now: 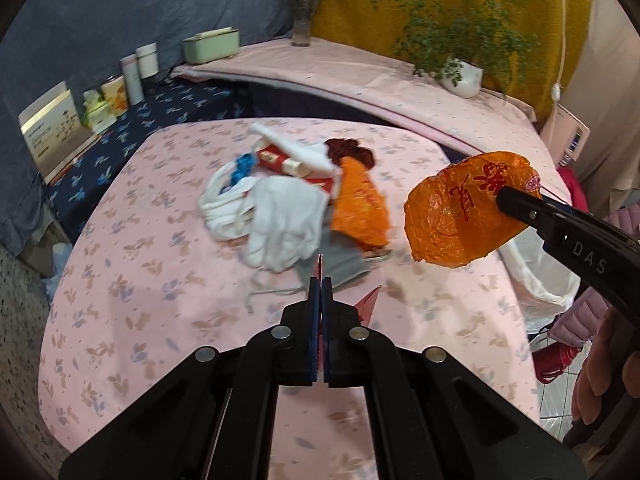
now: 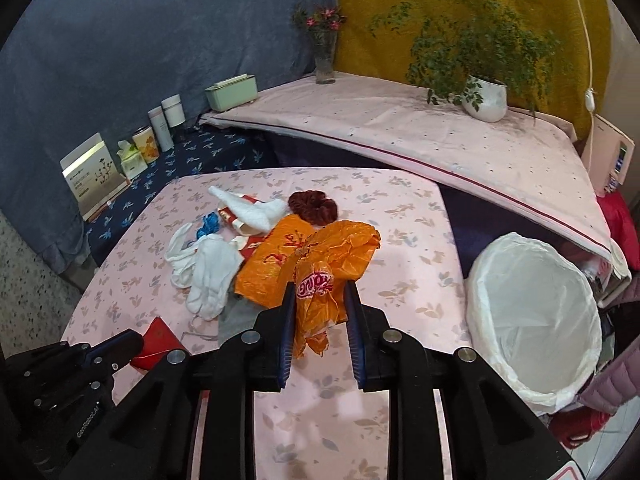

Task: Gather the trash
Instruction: 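Carry both items over the bin and open both grippers to drop them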

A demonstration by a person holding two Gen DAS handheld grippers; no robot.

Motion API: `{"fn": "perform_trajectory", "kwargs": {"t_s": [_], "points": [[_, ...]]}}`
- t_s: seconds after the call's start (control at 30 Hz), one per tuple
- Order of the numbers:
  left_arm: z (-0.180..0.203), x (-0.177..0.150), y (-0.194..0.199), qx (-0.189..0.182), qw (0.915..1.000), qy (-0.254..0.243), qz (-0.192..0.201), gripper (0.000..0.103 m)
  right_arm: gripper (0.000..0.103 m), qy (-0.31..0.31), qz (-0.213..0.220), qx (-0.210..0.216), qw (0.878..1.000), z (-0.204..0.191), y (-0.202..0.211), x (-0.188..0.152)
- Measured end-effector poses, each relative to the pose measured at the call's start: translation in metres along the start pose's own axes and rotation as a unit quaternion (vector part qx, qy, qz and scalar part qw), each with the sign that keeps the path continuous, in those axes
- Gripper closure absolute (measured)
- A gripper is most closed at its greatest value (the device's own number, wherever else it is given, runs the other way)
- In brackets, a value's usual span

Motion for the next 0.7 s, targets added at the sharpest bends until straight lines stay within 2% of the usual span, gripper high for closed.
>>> {"fn": "perform_trajectory", "kwargs": {"t_s": [0.33, 0.7], "points": [[0.092, 0.035, -0.002, -0.056, 0.9967, -0.055, 0.019, 0.103, 0.081, -0.055, 0.031, -0.058, 0.996, 0.091, 0.031, 0.006], [0.208, 0.084, -0.024, -0.141, 0.9824, -0.115, 0.042, 0.103, 0.081, -0.120, 0.035, -0.135, 0.983, 0.191, 0.043, -0.001]]}}
Point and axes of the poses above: each gripper's, at about its wrist camera, not at the fingertips, and y roughly against the way its jaws point, z to its right, x to its top, the point moved 6 cm from there along -y, roughly the way its jaws point, and after that the axes turned 7 degrees about -y, right-handed, at the moved point
